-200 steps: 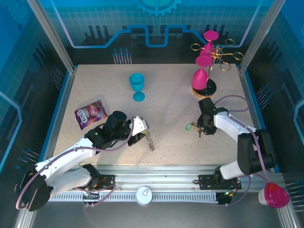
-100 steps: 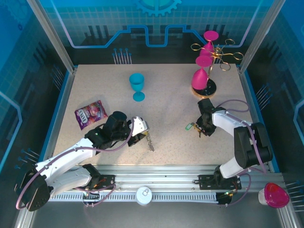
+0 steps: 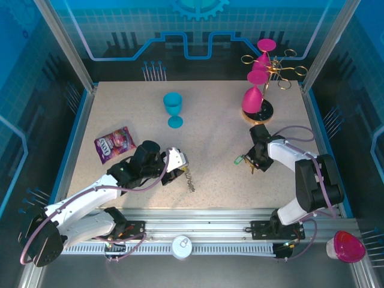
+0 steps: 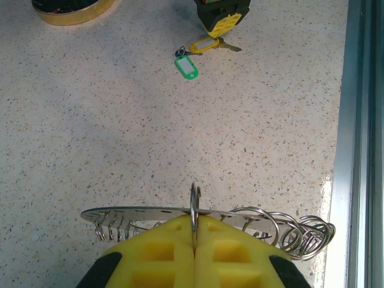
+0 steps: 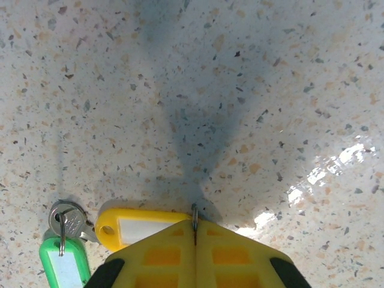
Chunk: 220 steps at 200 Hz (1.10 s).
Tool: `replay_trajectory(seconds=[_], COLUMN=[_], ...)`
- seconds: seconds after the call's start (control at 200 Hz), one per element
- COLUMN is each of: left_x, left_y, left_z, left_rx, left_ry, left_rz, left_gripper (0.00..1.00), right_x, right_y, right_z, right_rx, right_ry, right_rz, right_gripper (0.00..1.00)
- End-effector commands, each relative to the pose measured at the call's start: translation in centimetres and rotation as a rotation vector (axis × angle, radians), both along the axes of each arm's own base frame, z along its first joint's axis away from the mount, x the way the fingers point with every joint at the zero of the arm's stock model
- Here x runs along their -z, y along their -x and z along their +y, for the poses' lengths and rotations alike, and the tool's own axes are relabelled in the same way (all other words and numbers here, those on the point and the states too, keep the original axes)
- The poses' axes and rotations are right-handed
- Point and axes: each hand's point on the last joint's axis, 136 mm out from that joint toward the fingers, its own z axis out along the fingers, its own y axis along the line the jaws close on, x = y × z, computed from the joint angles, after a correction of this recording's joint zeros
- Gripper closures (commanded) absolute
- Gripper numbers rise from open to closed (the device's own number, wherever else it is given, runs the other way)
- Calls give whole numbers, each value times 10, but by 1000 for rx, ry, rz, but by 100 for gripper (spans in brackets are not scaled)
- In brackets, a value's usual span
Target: Put the keys on the keyring
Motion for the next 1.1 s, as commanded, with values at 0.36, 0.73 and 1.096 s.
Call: replay_trajectory(seconds=[0.36, 0.73, 1.096], left_x=[-2, 1, 1], left_y=[1, 0, -1], left_z=[-5, -1, 0], left_rx=[29, 23, 17], left_ry=[18, 0, 1], left_rz=[-28, -52, -61], left_gripper=[100, 100, 100], right_x=[-101, -164, -185], right_y=[-10, 39, 71], right_z=[74, 191, 222], right_rx=[-786, -1429, -1660], right_ry=[97, -192, -339], right_rz=[-486, -946, -1152], right_gripper=[100, 100, 100])
